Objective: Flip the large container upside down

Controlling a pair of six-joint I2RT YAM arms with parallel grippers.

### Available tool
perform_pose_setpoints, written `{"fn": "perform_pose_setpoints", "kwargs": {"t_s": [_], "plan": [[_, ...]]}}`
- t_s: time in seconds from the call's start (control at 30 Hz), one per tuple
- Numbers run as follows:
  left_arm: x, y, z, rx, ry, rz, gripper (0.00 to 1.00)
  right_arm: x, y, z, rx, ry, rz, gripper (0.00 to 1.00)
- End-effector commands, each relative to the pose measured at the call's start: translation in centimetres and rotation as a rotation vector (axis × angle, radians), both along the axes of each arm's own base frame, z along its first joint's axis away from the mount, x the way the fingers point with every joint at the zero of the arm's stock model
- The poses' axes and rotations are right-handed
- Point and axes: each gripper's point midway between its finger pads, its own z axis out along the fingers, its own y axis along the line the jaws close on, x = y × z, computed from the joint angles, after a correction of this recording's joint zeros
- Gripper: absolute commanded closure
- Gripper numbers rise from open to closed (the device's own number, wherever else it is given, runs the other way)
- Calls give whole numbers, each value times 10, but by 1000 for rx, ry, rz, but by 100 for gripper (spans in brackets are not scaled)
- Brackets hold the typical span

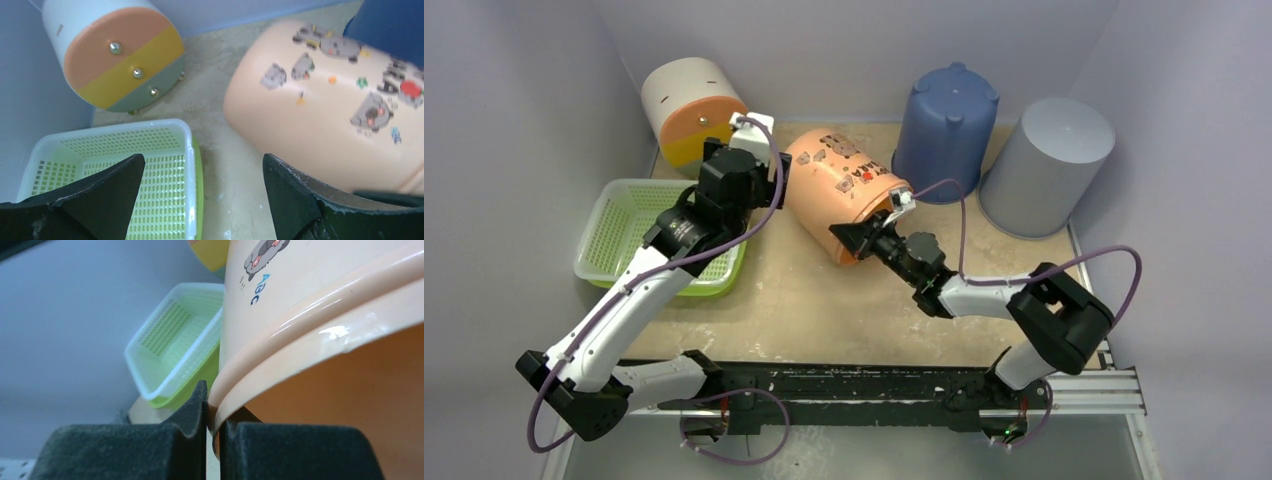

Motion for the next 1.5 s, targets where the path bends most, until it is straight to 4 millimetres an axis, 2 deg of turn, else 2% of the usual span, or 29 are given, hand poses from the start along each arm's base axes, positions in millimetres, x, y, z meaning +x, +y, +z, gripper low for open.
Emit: {"fn": "perform_pose_setpoints", "kwargs": {"t_s": [0.0, 0.13, 0.27, 0.33, 0.43, 0.53, 0.8, 0.9, 1.1, 1.2, 1.37, 1.47], "plan": [[-2, 12, 66, -75, -143, 51, 15, -54, -6, 97, 298, -223, 194, 100], [-2, 17, 83, -75, -173, 70, 15, -79, -12, 113, 377, -272, 286, 100], [0, 17, 91, -67, -178, 75, 15, -98, -15, 109, 487, -274, 388, 100], [0, 16, 92, -72, -179, 72, 15, -98, -14, 96, 531, -242, 434, 100], [2, 15, 87, -61, -166, 69, 15, -87, -4, 52, 503, -90, 463, 100], [1, 17, 83, -43, -155, 77, 15, -88, -10, 26, 453, -42, 433, 100], [7, 12, 75, -34, -147, 70, 15, -97, -62, 2, 405, 29, 301, 100], [10, 7, 70, -40, -137, 60, 15, -104, -76, -14, 385, 80, 260, 99], [13, 3, 62, -50, -129, 52, 15, -110, -98, -39, 346, 151, 159, 91], [14, 1, 58, -50, -124, 48, 15, -109, -102, -47, 327, 167, 136, 84], [16, -2, 52, -43, -111, 42, 15, -104, -103, -64, 311, 230, 109, 79], [16, -1, 50, -39, -109, 45, 15, -101, -106, -67, 308, 237, 99, 74]]}}
